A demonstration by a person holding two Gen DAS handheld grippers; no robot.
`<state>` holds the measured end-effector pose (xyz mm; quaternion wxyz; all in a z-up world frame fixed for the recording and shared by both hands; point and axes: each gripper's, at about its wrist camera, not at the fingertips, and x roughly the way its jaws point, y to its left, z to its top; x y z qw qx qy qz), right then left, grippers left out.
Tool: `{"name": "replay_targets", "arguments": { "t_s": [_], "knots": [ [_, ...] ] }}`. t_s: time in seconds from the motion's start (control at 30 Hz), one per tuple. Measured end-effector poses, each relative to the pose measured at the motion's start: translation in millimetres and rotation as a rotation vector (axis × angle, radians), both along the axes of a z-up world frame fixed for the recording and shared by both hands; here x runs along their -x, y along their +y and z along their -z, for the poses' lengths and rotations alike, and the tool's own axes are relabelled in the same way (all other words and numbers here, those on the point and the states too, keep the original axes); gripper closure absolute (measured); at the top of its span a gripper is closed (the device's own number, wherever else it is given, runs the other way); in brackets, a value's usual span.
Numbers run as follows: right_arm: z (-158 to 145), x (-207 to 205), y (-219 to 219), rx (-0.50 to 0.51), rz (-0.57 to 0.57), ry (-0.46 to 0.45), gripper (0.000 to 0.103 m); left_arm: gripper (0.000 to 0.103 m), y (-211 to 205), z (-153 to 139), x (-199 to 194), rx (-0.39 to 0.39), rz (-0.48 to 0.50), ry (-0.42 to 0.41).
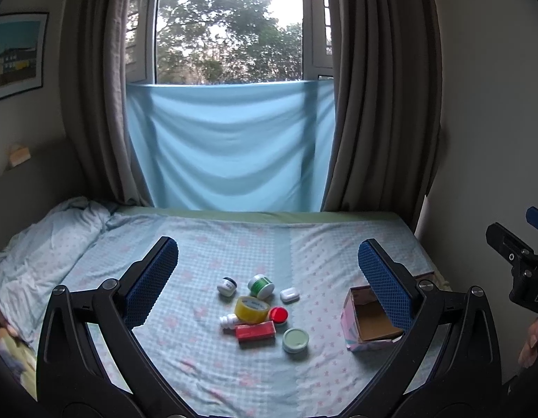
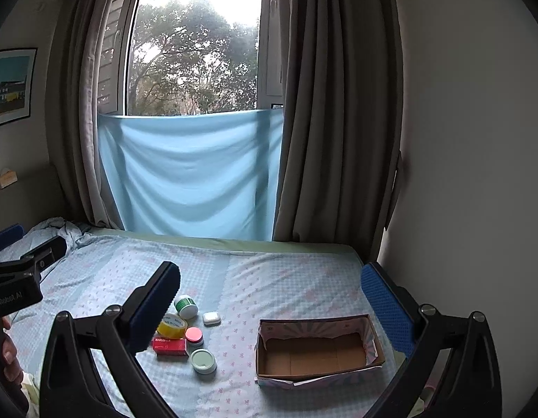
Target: Organize rigid objects
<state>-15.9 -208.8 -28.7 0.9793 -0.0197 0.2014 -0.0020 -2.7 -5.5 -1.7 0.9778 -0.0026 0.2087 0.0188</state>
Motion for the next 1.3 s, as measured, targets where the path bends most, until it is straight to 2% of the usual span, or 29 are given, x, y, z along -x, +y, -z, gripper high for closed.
{"name": "replay_targets", "arguments": {
  "t_s": [1.3],
  "knots": [
    [1.2,5.7,-0.4,-0.014,-0.002,-0.012,0.0,0.0,5.0,-2.9,2.9,0.008,0.004,0.004]
  ]
}}
